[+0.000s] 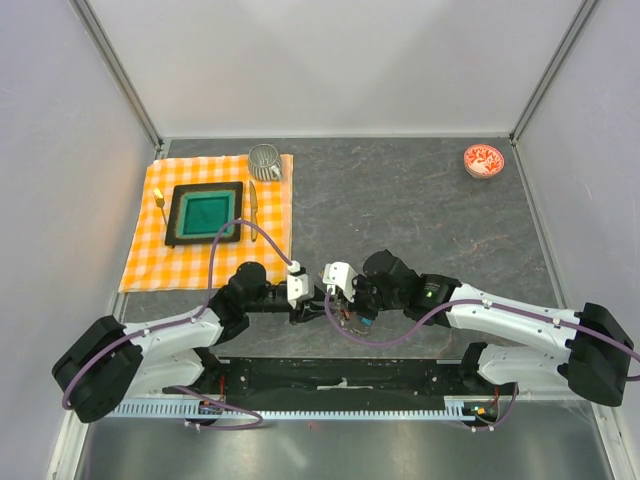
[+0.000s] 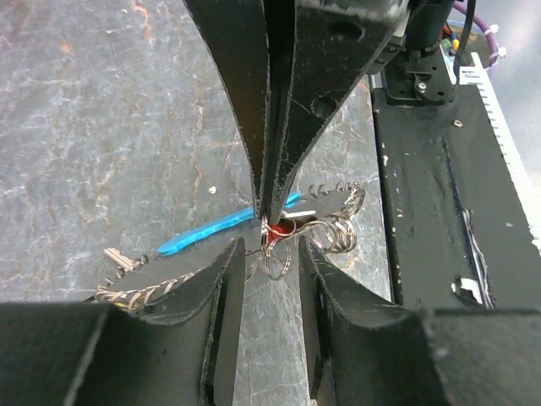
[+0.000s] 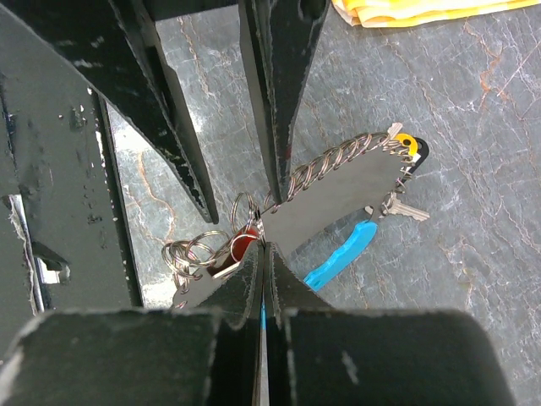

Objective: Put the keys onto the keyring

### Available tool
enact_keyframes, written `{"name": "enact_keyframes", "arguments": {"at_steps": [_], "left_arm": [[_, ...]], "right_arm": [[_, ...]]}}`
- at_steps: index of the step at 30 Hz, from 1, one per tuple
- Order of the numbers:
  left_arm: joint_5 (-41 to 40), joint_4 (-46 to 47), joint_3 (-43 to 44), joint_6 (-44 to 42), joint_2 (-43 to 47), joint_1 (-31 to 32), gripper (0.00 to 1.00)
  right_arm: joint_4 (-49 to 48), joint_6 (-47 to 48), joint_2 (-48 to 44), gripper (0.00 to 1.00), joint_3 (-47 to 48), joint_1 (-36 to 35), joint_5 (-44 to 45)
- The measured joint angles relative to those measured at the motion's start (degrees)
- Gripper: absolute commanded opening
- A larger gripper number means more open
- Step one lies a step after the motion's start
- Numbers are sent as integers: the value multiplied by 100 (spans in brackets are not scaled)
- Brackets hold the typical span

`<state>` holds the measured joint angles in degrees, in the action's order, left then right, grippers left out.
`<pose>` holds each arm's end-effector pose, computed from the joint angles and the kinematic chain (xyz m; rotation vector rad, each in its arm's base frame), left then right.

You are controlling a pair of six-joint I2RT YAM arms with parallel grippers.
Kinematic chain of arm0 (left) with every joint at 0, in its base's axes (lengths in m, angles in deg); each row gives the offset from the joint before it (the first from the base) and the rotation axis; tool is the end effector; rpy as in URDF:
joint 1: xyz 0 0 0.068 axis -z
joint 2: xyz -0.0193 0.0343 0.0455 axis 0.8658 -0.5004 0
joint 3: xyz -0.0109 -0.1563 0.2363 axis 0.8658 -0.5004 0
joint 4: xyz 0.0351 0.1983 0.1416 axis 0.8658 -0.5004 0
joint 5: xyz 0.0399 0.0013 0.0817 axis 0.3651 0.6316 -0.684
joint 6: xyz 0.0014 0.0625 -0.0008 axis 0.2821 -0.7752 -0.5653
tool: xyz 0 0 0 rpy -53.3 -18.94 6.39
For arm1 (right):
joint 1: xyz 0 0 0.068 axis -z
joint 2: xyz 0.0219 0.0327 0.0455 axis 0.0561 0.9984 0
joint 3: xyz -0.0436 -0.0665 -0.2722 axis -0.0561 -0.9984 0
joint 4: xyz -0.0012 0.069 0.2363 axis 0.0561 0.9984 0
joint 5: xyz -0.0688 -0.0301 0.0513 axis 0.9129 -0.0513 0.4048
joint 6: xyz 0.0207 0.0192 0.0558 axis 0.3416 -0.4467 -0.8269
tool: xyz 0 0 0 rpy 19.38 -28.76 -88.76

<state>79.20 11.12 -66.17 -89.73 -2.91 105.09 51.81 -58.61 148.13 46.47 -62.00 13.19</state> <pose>0.1192 -0.1631 0.2091 1.2887 1.3116 -1.0426 0.1136 0.2066 0.2460 -1.5075 1.7658 0.6224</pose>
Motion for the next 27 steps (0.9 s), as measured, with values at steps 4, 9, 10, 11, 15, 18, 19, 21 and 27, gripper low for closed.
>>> {"name": "enact_keyframes", "arguments": {"at_steps": [4,9,10,11,15,18,19,21,27], "left_arm": [[116,15,66,7,-302,0,36],[118,205,103,68,-525,2,33],[116,262,103,90,-555,2,33],[116,323,103,116,-575,7,33],[133,551,109,205,-643,39,32],[192,612,111,234,-688,39,28],[216,616,111,238,-693,39,26],[238,621,114,238,-699,39,24],[267,584,186,243,-800,39,4]], "right_arm": [[0,7,0,0,0,0,-2],[-4,26,0,0,0,-2,-2],[-4,26,0,0,0,-2,-2],[-9,26,0,0,0,-2,-2],[-20,26,0,0,0,-22,-4],[-20,26,4,0,0,-26,-4],[-20,26,4,0,0,-26,-7],[-22,26,4,0,0,-26,-4],[-20,28,2,0,0,-24,13]]}}
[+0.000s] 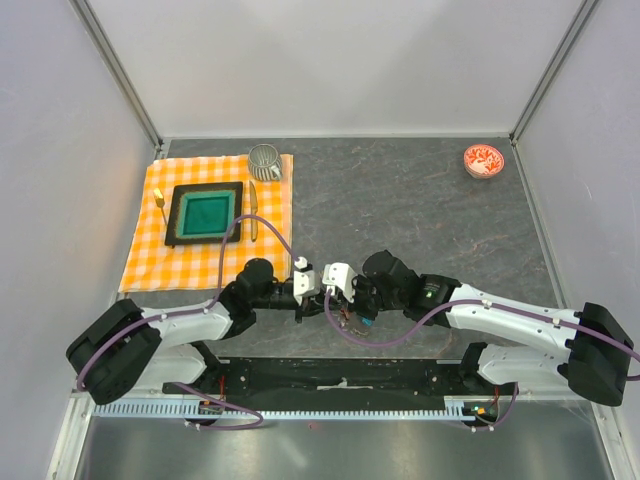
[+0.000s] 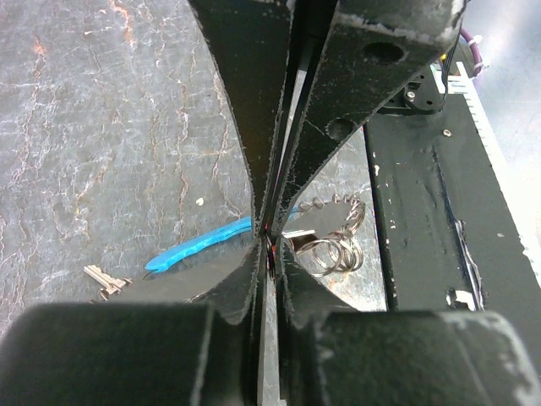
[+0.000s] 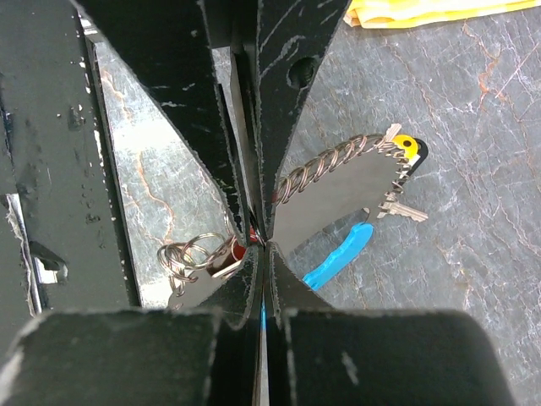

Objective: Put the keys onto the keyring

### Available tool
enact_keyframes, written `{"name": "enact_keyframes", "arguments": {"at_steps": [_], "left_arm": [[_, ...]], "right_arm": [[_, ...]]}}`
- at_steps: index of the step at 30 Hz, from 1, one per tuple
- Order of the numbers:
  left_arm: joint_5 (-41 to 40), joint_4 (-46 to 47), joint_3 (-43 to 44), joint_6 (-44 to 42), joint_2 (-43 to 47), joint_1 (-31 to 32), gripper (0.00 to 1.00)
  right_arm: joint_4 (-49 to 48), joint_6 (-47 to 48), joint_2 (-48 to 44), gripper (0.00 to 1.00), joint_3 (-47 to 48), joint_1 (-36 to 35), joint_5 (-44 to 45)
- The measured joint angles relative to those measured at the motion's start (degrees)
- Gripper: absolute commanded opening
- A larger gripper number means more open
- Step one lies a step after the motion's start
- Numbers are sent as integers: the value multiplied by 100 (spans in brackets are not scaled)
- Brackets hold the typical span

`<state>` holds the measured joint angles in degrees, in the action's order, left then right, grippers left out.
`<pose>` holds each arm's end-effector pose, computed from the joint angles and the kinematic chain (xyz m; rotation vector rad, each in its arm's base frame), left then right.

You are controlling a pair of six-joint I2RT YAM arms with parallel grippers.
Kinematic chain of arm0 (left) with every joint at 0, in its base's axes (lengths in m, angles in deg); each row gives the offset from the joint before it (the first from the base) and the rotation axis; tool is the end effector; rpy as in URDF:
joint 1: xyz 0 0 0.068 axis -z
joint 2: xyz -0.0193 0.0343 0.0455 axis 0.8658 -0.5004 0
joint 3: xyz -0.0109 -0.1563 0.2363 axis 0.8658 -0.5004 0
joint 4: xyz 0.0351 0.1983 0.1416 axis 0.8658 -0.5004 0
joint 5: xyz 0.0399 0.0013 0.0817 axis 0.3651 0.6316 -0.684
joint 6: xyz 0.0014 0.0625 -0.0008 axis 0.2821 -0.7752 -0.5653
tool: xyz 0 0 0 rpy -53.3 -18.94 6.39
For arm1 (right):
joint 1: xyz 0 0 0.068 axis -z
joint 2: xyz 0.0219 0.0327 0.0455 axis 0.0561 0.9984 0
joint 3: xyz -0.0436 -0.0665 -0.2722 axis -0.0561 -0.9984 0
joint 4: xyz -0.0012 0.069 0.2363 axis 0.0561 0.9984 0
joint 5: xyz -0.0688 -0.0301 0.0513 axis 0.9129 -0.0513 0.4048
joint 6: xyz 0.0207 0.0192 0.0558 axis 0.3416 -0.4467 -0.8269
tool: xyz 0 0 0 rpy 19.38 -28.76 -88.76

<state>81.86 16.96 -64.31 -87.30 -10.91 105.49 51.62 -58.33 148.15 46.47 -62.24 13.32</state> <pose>0.1302 -0.1785 0.2037 1.3015 1.3230 -1.1175 0.1130 0.2072 0.2462 -1.5127 1.7569 0.6202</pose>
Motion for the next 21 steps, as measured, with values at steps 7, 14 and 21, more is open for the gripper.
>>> {"name": "enact_keyframes", "arguments": {"at_steps": [7,14,21], "left_arm": [[-7,-125,59,11,-11,0,2],[-315,-81,-44,13,210,26,2],[-533,551,-468,210,260,26,2]], "right_arm": [[-9,-66,-22,23,-20,-2,76],[-507,-745,-610,43,-382,175,564],[-1303,-1543,-1329,41,-1196,649,597]]}}
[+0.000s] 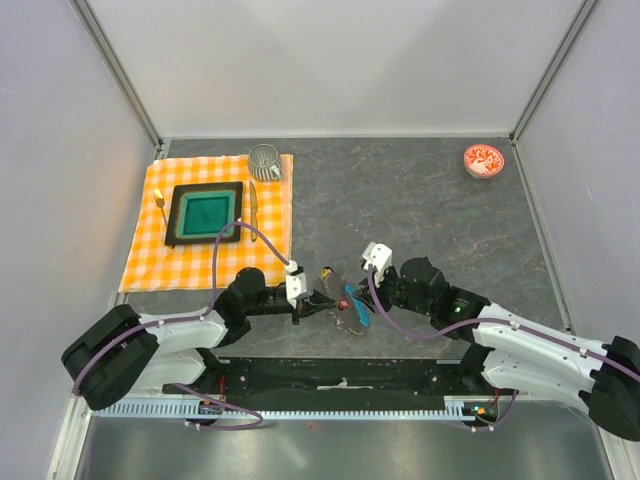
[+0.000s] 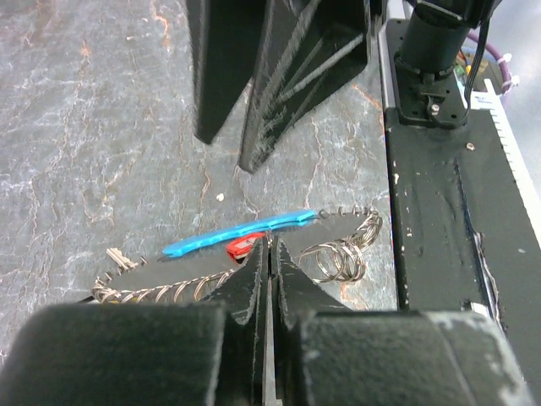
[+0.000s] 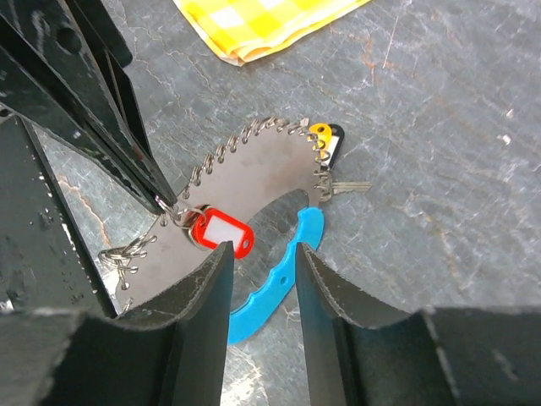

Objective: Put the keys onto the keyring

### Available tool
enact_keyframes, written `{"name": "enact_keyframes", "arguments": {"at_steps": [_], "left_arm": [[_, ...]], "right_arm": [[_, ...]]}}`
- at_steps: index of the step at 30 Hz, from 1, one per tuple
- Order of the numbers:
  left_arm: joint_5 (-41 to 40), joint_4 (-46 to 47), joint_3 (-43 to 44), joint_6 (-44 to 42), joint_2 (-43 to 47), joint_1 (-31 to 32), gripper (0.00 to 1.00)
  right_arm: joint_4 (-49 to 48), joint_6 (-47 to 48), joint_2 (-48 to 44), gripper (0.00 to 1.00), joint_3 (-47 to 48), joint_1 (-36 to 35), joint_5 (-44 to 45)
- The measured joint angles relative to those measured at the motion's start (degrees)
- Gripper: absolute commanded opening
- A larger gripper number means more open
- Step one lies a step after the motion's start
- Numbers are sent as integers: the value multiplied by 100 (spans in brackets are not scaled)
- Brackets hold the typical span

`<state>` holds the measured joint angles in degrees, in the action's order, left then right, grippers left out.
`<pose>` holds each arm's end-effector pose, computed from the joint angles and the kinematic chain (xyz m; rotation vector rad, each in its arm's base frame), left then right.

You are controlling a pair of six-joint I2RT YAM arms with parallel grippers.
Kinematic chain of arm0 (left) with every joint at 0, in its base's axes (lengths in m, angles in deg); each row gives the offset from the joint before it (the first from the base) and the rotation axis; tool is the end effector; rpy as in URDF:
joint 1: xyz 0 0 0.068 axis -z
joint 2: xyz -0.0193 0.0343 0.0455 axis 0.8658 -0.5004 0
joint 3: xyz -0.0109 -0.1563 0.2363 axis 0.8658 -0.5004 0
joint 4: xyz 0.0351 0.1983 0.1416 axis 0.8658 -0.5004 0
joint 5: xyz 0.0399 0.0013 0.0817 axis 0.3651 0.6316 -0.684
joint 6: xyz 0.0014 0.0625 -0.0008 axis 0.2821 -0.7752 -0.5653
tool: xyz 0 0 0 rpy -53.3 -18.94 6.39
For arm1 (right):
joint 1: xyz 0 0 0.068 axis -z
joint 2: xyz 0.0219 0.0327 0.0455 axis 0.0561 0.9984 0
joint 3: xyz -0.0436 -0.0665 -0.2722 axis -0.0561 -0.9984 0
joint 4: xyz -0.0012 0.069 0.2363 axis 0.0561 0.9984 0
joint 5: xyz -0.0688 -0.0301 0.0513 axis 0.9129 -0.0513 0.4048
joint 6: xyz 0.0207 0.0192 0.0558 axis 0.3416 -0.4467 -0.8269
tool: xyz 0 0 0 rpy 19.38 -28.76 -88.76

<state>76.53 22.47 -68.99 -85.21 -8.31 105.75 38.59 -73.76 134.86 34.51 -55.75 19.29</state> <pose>0.1226 -0.1673 0.1986 1.2106 1.3321 -1.0591 0.1169 0.1605 0.2448 -0.9990 1.8140 0.6664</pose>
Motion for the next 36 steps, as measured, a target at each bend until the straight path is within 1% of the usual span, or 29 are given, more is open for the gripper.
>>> {"name": "enact_keyframes", "arguments": {"at_steps": [4,8,10,12,14,21,27,31,36], "left_arm": [[-2,522,-83,195,-131,0,2],[11,916,-138,328,-210,0,2],[24,1003,-149,356,-219,0,2],[31,1062,-149,369,-216,0,2],[31,1084,-149,369,-216,0,2],[90,1123,-149,369,-232,0,2],[219,1185,-149,409,-400,-7,2],[221,1200,-149,413,-411,-9,2],[205,1309,-192,417,-365,-4,2]], "right_arm": [[-546,-358,-35,42,-525,87,-203],[-1005,-562,116,42,-763,149,-501],[-1296,-614,212,43,-835,203,-706],[-1513,-634,254,48,-898,271,-894],[-1742,-645,254,49,-966,319,-1093],[-2227,-605,297,48,-1027,343,-1506],[-2710,-623,826,43,-1054,358,-1738],[-2879,-629,1056,41,-1062,358,-1840],[-2892,-603,1025,42,-1113,358,-1818]]}}
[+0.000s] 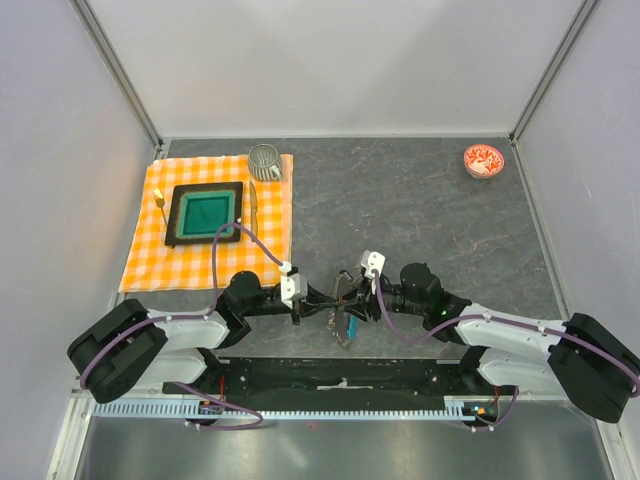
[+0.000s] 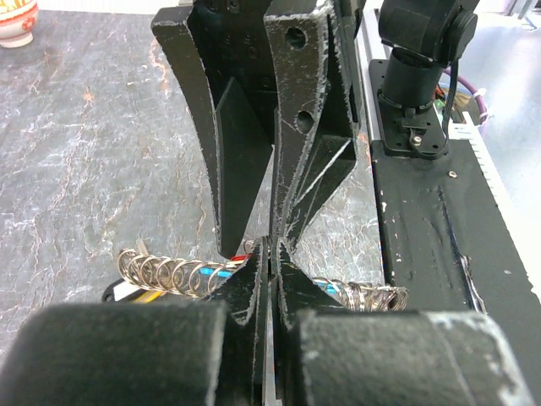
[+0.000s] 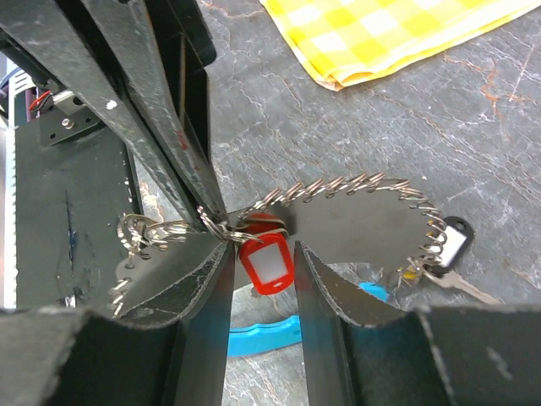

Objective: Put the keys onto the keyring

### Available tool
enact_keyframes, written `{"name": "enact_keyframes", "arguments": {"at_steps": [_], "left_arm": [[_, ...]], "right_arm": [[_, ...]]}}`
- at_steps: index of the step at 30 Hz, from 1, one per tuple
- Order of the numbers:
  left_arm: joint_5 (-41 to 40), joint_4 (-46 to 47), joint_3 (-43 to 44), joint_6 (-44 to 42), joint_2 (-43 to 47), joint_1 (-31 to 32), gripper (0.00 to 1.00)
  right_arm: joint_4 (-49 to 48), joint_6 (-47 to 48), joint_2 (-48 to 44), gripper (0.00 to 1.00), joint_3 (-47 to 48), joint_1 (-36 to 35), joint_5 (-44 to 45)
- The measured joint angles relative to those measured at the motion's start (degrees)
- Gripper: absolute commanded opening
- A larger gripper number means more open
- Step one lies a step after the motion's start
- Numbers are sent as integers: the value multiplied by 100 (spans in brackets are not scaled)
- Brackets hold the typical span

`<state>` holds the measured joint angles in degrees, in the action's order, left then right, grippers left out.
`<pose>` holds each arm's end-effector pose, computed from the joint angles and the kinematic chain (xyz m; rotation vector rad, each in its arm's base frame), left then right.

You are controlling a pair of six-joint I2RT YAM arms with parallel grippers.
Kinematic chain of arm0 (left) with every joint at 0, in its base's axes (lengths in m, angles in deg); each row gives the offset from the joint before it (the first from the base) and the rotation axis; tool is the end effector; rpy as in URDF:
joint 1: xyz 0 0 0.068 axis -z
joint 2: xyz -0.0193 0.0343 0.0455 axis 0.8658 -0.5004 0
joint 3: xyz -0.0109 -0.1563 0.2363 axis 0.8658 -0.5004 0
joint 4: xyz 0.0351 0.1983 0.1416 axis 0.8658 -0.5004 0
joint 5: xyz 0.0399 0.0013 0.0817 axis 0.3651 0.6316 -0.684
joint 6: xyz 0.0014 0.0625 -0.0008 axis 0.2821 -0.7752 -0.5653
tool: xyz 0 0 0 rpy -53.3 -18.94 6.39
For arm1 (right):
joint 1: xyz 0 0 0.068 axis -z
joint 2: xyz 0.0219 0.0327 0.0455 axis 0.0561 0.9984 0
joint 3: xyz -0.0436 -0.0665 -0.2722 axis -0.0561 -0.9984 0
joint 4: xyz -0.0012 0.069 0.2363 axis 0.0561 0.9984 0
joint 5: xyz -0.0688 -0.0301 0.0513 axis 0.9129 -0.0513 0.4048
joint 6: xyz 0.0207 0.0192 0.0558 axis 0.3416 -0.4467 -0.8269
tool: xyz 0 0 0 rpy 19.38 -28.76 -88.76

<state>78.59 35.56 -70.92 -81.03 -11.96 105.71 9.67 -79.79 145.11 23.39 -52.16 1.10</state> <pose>0.1222 -0.1686 0.2026 1.1643 1.2342 -1.1234 0.1250 0.1732 0.2043 -1.0228 1.6989 1.0221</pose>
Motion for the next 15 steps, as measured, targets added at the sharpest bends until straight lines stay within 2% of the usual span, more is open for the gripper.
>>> {"name": "enact_keyframes", "arguments": {"at_steps": [8,15], "left_arm": [[-96,398,-168,170,81,4,2],[-118,997,-179,529,-267,4,2]], "right_arm": [[74,-22,-291,42,-155,0,155],[-98,-164,-413,42,-361,0,151]]}}
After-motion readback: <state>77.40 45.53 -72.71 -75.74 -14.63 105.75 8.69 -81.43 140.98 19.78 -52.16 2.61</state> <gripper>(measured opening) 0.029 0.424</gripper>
